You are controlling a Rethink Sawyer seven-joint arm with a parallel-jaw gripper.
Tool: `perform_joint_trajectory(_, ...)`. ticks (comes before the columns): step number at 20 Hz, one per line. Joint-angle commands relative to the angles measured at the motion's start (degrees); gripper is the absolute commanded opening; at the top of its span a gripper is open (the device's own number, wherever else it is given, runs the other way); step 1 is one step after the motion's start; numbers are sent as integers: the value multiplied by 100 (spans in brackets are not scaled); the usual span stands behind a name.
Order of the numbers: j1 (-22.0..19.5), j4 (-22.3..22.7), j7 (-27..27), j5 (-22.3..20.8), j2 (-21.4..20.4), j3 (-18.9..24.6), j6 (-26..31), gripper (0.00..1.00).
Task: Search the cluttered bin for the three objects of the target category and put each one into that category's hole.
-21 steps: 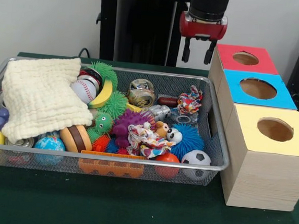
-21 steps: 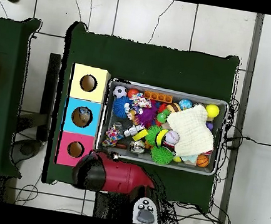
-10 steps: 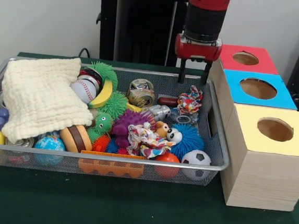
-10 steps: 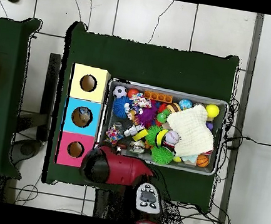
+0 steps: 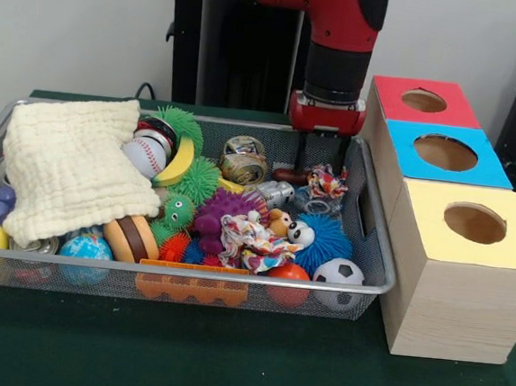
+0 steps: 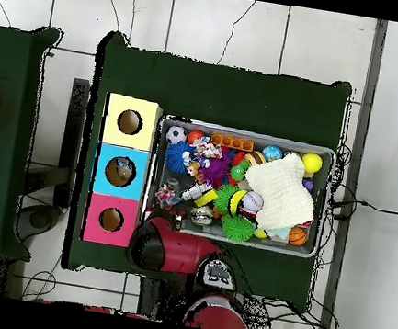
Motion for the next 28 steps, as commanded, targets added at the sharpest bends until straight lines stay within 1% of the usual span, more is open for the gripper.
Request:
perform_joint_trajectory(1, 26, -871, 789, 72, 801, -24, -352, 100)
perform_joint_trajectory(3, 18, -902, 777, 64, 867, -17, -386, 100)
perform_joint_trajectory(13, -88, -874, 724, -11, 778, 68, -219, 100)
perform_joint_trajectory(14, -130, -850, 749, -11, 776, 105, -220, 0)
perform_joint_trajectory(19, -127, -823, 753, -1, 760, 111, -176, 0)
perform_joint_trajectory(23, -201, -818, 739, -52, 765, 178, -176, 0)
perform_joint_trajectory(28, -430, -756, 654, -216, 691, 357, -70, 0)
